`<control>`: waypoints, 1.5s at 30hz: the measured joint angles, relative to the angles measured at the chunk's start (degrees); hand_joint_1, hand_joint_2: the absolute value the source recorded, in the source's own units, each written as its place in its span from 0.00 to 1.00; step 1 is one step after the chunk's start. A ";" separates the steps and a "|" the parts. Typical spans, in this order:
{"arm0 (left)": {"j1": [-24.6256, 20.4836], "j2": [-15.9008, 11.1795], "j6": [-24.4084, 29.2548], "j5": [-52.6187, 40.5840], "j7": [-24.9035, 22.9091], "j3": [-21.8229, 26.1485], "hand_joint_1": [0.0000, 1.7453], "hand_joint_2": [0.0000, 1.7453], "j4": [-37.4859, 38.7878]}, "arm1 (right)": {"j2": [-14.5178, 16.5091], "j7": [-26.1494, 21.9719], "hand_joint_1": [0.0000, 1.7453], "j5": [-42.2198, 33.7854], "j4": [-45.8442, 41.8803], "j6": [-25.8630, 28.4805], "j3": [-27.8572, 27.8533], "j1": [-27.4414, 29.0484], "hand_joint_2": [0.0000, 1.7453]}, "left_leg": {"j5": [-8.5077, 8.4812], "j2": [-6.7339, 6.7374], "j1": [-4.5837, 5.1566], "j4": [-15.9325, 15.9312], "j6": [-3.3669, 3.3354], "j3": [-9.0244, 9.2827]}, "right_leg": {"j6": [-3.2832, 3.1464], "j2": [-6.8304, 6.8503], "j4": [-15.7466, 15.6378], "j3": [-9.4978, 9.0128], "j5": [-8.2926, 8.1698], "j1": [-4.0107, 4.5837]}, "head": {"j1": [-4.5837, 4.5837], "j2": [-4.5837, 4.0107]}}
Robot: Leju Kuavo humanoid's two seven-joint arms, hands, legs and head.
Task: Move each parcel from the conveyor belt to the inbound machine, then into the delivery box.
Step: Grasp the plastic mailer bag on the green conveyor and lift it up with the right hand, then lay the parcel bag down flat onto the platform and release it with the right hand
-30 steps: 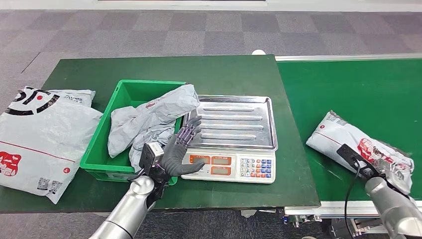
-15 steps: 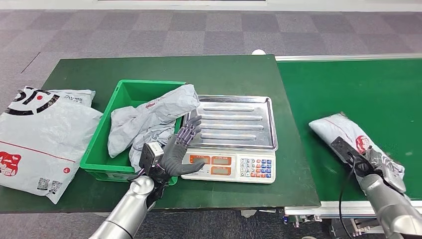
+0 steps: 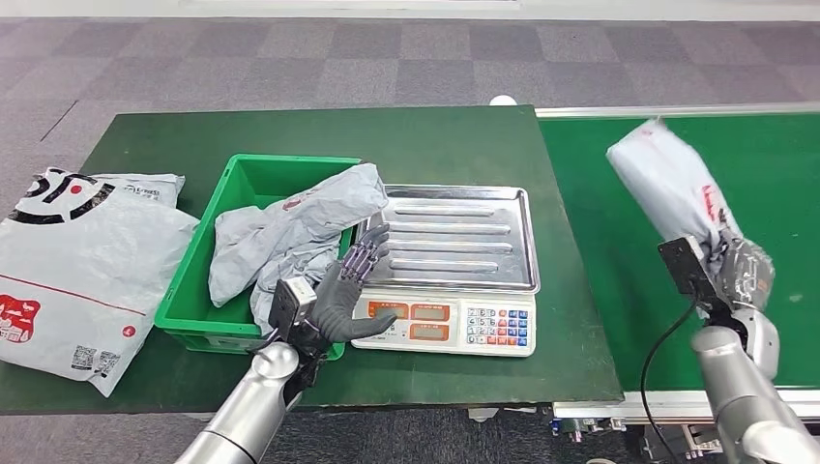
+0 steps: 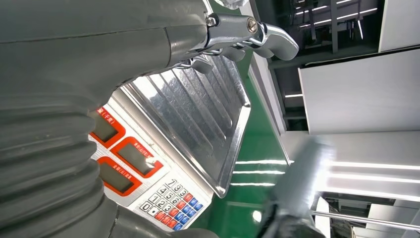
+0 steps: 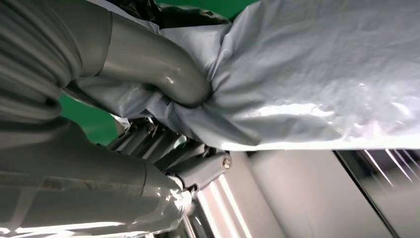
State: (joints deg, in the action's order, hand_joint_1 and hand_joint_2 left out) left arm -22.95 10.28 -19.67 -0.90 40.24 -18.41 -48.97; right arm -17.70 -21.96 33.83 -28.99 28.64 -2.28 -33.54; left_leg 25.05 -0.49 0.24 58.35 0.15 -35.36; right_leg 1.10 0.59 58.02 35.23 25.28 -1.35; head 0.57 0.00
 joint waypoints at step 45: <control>0.99 -0.39 2.28 -0.69 0.00 0.01 0.00 1.00 -2.82 | 17.27 -7.37 0.77 10.57 -14.56 -22.87 19.68 0.30 1.00 | 0.03 0.14 -0.07 -0.04 0.09 0.03 | -0.09 -0.17 0.00 0.07 0.07 0.08 | -0.01 0.00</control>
State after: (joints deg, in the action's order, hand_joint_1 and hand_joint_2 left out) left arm -21.95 9.88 -17.38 -1.59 40.24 -18.40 -51.79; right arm -0.44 -29.33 44.41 -43.55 5.77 17.40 -33.23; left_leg 25.08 -0.35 0.17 58.31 0.24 -35.33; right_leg 1.01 0.42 58.02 35.30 25.35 -1.27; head 0.57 0.00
